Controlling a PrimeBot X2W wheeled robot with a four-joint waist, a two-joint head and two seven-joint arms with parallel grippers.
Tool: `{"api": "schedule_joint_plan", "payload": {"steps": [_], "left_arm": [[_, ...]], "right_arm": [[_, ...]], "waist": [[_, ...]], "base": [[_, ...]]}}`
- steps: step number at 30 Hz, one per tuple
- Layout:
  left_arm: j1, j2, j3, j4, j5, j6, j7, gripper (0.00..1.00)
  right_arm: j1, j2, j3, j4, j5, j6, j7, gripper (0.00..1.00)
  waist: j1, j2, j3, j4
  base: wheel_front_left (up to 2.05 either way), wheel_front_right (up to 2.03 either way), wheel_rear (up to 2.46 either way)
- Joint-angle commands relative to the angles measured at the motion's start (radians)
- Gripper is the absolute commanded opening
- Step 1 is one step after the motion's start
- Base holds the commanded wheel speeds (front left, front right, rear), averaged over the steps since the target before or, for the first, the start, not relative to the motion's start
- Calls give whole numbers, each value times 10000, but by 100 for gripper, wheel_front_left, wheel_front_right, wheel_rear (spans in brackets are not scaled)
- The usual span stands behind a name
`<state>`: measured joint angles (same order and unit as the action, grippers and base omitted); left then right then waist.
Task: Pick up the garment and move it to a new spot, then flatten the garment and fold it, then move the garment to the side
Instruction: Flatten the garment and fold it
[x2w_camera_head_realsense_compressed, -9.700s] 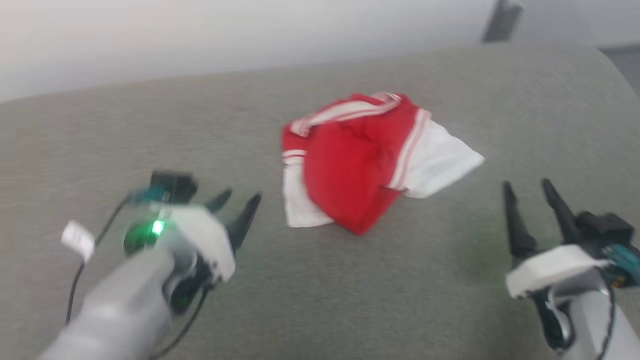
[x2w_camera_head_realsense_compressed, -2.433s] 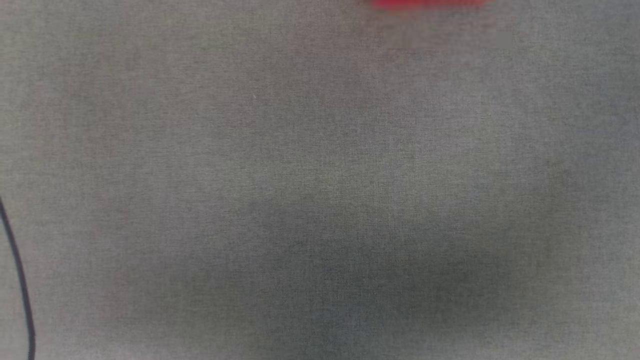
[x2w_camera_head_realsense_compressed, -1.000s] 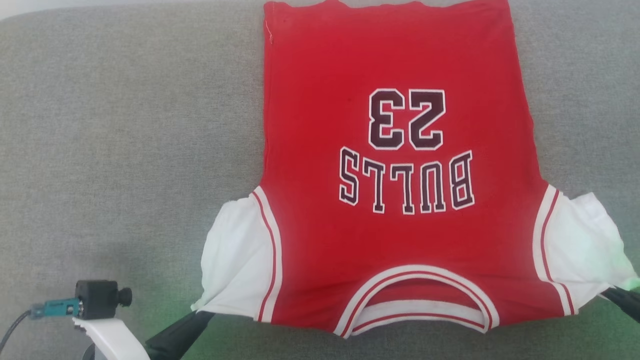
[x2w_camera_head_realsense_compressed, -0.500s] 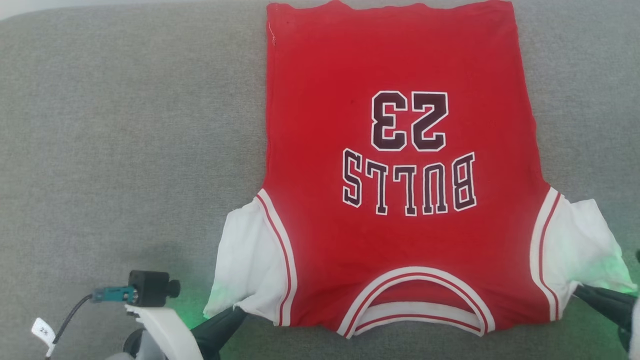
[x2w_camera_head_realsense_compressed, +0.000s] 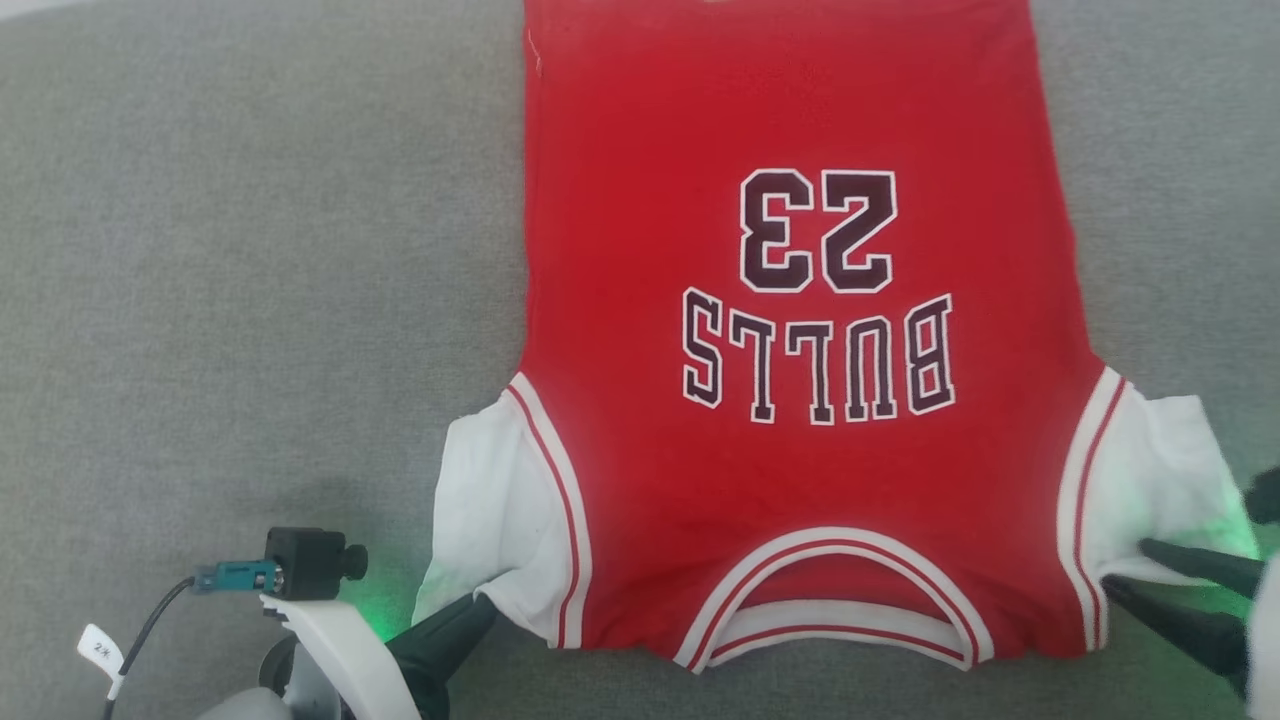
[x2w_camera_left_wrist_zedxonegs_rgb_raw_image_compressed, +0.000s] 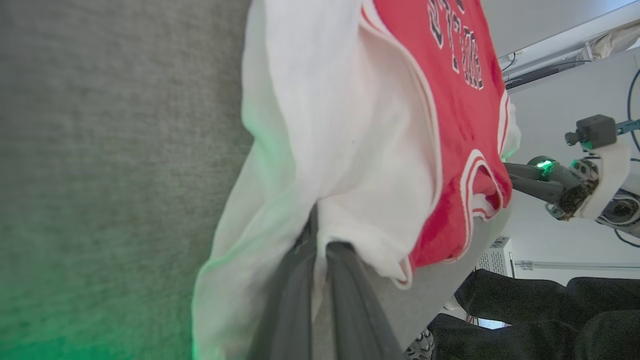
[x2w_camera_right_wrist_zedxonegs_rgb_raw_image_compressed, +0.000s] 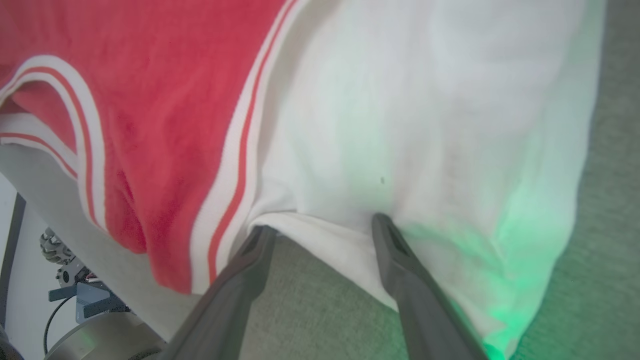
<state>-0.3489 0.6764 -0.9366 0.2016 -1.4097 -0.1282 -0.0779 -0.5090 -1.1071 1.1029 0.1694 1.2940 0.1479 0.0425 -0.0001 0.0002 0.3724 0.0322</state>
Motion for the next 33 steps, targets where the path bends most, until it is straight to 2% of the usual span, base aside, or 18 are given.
{"api": "schedule_joint_plan", "payload": {"steps": [1, 6, 7, 10, 15, 18, 22, 27, 33], "left_arm": [[58, -358, -176, 404, 62, 114, 28, 0], [79, -500, -254, 177, 241, 93, -249, 0], [42, -574, -289, 127, 308, 87, -259, 0], [-198, -870, -401, 10, 526, 70, -304, 0], [-835, -1550, -666, 16, 912, 40, -189, 0], [-1110, -1957, -866, 98, 1076, 24, -155, 0], [-1367, -2303, -1144, 157, 1182, 25, -182, 0], [-1714, -2637, -1461, 241, 1232, 72, -261, 0], [-2052, -2852, -1800, 447, 1105, 117, -477, 0]], "right_arm": [[108, 72, -34, 117, 96, -309, 34, 100], [182, -2383, -1011, -2357, 990, -176, 3, 100], [72, -2696, -1241, -2779, 1251, -172, -41, 100], [-435, -3272, -1992, -3495, 1767, -172, 193, 100], [-2067, -3397, -3412, -2469, 1919, -175, 1486, 100], [-3216, -2782, -3801, -1106, 1255, -172, 2708, 100], [-5192, -1216, -3982, 1022, -185, -173, 4611, 100], [-7493, 780, -4030, 3603, -2004, -173, 6476, 100], [-9010, 2172, -3965, 6120, -3611, -175, 8041, 100]], "waist": [[1, -2, 46, 8], [1, -2, 359, 231], [1, -2, 438, 316], [1, -2, 729, 675], [1, -2, 1327, 1463], [1, -2, 1665, 1989], [1, -2, 2110, 2504], [1, -2, 2668, 2864], [1, -2, 3037, 2966]], "base": [[0, 0, 0], [0, 0, 0], [0, 0, 0], [0, 0, 0], [0, 0, 0], [0, 0, 0], [0, 0, 0], [0, 0, 0], [0, 0, 0]]}}
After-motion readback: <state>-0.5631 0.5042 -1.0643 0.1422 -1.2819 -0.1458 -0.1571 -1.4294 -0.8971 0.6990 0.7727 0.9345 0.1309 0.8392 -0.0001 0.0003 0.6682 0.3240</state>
